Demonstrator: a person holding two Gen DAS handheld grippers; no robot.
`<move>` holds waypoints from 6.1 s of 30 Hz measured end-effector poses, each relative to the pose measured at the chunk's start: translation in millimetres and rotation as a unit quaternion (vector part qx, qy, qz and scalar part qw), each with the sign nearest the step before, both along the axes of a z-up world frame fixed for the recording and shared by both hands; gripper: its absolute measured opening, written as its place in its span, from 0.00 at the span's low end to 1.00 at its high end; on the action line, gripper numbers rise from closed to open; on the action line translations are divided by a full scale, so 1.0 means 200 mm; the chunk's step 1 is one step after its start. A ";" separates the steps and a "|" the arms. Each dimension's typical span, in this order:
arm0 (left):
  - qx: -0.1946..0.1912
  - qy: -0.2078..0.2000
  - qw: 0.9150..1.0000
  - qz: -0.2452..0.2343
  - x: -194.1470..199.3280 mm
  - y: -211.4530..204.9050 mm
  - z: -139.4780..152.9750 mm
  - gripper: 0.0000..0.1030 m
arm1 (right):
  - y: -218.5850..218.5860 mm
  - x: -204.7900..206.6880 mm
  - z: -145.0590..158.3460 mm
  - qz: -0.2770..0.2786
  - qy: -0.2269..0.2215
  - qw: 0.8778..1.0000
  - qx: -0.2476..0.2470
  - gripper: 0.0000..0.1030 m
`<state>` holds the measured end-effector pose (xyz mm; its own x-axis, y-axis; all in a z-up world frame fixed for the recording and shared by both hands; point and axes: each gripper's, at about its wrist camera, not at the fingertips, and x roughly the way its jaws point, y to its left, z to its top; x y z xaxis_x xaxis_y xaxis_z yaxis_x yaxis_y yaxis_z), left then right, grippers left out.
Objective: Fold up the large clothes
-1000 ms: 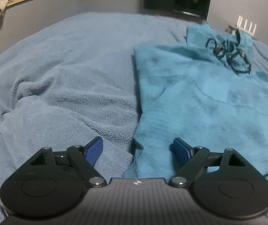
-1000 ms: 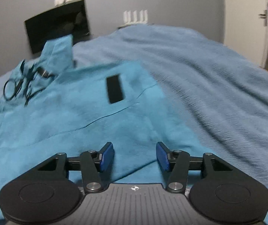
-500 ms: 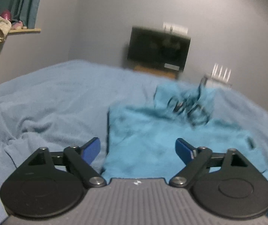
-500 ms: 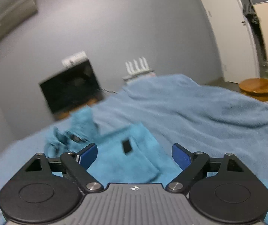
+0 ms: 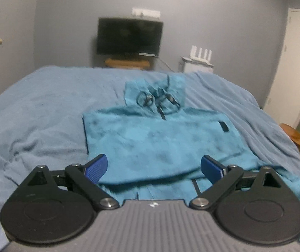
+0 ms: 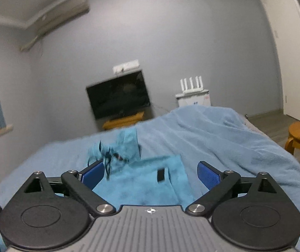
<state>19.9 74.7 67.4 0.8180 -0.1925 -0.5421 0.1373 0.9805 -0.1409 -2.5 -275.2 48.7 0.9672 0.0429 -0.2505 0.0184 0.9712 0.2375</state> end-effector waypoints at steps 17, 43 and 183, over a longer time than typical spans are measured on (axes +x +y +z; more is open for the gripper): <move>0.031 0.058 0.993 -0.095 -0.51 0.26 -0.02 0.92 | -0.15 -0.60 -0.05 0.097 0.076 0.983 -0.136 0.94; 0.206 0.059 0.907 -0.363 -0.82 0.13 -0.17 0.92 | -0.15 -0.84 -0.08 0.254 0.155 0.908 -0.294 0.94; 0.095 0.029 0.994 -0.041 0.31 0.21 -0.41 0.17 | 0.11 0.24 -0.30 0.075 0.036 0.992 -0.095 0.09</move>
<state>82.6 117.5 -13.8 0.7700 -0.1471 -0.6209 0.2157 0.9758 0.0362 46.5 -254.0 -11.9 0.9326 0.1294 -0.3369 -0.1185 0.9916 0.0527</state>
